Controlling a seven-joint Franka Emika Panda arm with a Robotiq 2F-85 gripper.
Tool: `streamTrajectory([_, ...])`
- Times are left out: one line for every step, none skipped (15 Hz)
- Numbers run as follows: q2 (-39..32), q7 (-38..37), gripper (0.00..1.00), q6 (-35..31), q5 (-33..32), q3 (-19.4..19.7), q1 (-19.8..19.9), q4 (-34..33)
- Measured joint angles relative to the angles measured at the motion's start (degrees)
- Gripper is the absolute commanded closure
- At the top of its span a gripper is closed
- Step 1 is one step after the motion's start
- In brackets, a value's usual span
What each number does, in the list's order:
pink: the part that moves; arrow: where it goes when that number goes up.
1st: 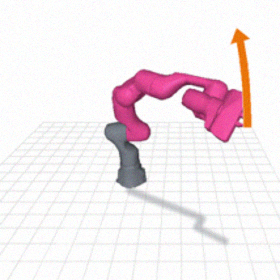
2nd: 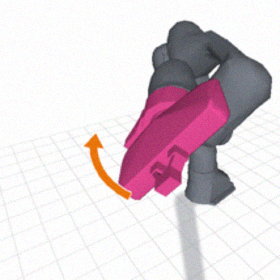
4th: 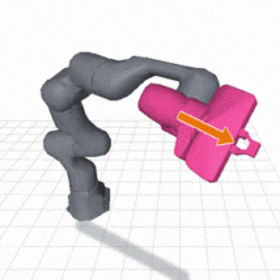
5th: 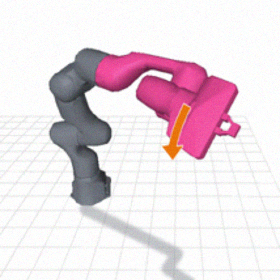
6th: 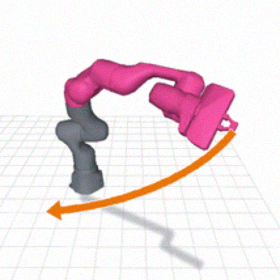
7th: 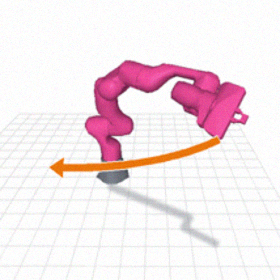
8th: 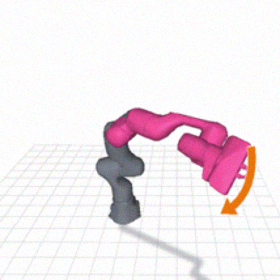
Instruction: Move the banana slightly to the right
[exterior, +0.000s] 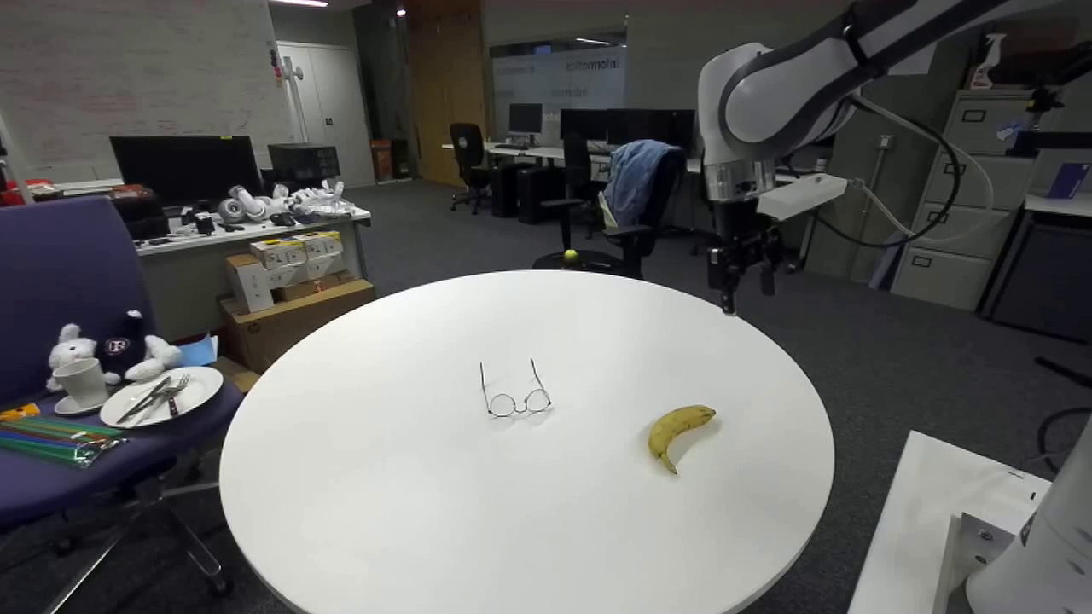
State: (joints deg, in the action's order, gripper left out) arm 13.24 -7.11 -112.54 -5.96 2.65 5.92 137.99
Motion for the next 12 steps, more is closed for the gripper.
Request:
streamTrajectory([-0.66, -2.27, 0.00, 0.05, 1.78, -0.03, -0.08, -0.52])
streamTrajectory([-1.48, -4.46, 0.00, 0.06, 3.57, -0.05, -0.10, -1.24])
streamTrajectory([-2.43, -6.51, 0.00, 0.06, 5.34, -0.05, -0.09, -2.06])
streamTrajectory([-3.38, -8.47, 0.00, 0.06, 7.05, -0.01, -0.06, -2.92])
streamTrajectory([-4.29, -10.40, 0.00, 0.06, 8.73, 0.11, -0.01, -3.69])
streamTrajectory([-5.05, -12.20, 0.00, 0.06, 10.31, 0.30, 0.05, -4.39])
streamTrajectory([-5.72, -13.94, 0.00, 0.06, 11.87, 0.53, 0.15, -4.92])
streamTrajectory([-6.27, -15.65, 0.00, 0.06, 13.39, 0.90, 0.20, -5.39])
streamTrajectory([-6.79, -17.26, 0.00, 0.04, 14.85, 1.33, 0.23, -5.80])
streamTrajectory([-7.14, -18.81, 0.00, 0.00, 16.35, 1.84, 0.26, -6.07])
streamTrajectory([-7.43, -20.33, 0.00, -0.06, 17.78, 2.34, 0.36, -6.31])
streamTrajectory([-7.70, -21.80, 0.00, -0.25, 19.15, 2.82, 0.52, -6.50])
